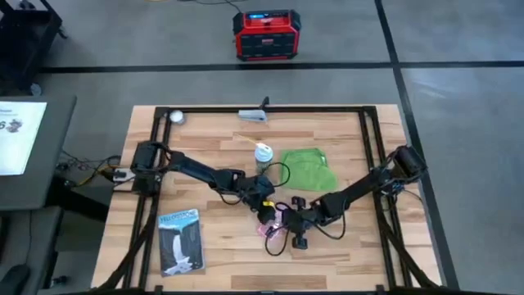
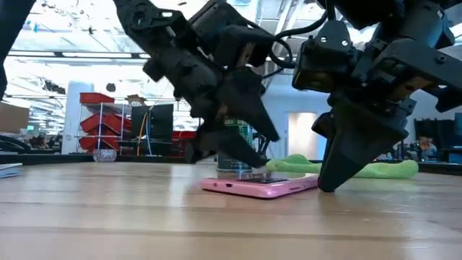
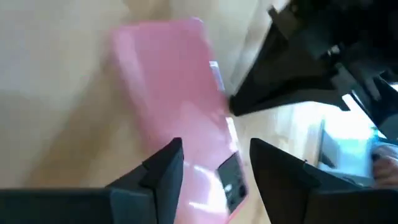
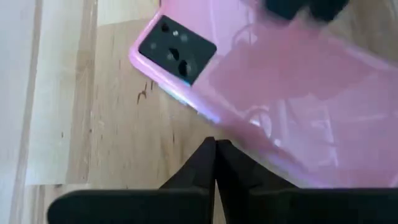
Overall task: Apply microfiber cloth
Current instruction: Spray the pink cellphone using the spray bottle
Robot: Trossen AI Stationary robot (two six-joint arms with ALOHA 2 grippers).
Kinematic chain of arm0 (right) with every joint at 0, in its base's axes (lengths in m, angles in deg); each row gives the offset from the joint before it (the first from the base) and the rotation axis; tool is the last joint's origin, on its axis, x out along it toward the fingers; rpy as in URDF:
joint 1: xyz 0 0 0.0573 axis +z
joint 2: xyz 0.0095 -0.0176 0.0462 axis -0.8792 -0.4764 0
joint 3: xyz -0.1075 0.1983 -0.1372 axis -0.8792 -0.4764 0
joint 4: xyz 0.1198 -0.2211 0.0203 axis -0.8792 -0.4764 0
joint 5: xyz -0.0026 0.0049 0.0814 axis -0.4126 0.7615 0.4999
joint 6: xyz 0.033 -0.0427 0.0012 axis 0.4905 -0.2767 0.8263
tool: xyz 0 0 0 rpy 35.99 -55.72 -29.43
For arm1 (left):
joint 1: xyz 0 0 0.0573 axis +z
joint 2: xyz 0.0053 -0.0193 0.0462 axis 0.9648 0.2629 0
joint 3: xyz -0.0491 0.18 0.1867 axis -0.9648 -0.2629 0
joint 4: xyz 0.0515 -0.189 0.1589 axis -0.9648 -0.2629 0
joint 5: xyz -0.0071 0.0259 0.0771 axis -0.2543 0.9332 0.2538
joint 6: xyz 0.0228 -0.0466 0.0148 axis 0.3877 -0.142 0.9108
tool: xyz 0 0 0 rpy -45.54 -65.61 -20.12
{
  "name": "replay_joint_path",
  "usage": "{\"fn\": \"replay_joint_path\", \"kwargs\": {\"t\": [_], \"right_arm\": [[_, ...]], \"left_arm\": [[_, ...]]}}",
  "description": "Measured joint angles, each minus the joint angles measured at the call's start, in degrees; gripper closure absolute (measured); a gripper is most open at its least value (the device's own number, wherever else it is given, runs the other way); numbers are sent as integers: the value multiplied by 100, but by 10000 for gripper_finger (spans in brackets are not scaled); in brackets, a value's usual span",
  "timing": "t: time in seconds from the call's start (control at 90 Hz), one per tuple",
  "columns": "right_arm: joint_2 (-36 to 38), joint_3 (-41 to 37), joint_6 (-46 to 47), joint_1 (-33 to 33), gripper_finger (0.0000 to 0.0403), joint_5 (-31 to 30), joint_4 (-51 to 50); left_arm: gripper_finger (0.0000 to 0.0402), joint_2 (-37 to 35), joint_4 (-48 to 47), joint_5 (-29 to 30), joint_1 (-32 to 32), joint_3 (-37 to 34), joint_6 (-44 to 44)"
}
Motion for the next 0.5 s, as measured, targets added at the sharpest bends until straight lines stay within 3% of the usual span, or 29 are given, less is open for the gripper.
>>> {"fn": "replay_joint_path", "kwargs": {"t": [0.289, 0.5], "right_arm": [[0, -1, -2, 2, 403, 53, 9], [2, -3, -11, 2, 403, 69, 14]], "left_arm": [[237, 171, -478, 79, 1, 8, 25], [237, 506, -260, 6, 10, 34, -19]]}}
